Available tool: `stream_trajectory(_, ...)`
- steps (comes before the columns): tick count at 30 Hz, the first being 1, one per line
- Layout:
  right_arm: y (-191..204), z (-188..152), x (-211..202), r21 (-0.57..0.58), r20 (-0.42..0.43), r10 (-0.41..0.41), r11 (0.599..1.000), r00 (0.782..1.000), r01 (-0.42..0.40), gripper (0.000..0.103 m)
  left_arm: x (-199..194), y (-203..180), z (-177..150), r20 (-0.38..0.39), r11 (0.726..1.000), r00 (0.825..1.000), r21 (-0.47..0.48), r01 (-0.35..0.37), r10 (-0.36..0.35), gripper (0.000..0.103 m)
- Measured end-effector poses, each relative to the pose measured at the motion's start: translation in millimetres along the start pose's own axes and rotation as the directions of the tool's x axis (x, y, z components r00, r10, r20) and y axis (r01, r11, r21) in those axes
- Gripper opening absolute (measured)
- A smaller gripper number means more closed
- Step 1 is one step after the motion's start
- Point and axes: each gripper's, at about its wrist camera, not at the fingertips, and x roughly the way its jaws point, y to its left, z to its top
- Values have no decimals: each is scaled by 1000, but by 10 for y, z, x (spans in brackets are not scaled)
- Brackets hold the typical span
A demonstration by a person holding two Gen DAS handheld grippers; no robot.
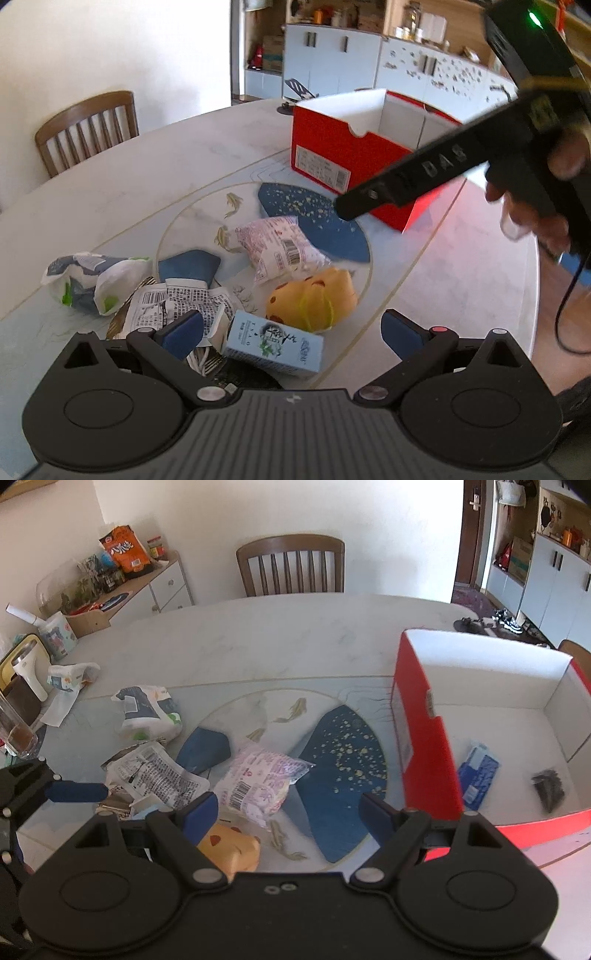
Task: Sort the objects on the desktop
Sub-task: 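Move both tools back over the snacks on the lazy susan, then grasp the milk carton with the left tool while the right tool grasps the pink bread bag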
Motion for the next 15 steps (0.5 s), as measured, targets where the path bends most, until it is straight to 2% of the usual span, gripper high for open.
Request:
stream_trajectory(4, 67, 45, 143, -2, -18, 7, 1000, 1000, -7, 83, 80, 15, -33, 4, 999, 1000, 54, -5, 4, 103)
stream_trajectory(10, 177, 132, 354, -9, -46, 16, 1000, 999, -17, 83, 208, 105, -59, -8, 997, 1000, 74, 8, -8, 103)
stream_trajectory(15, 250, 189, 544, 7, -71, 17, 1000, 997, -16, 83, 291, 106, -105, -12, 992, 1000, 128, 17, -15, 103)
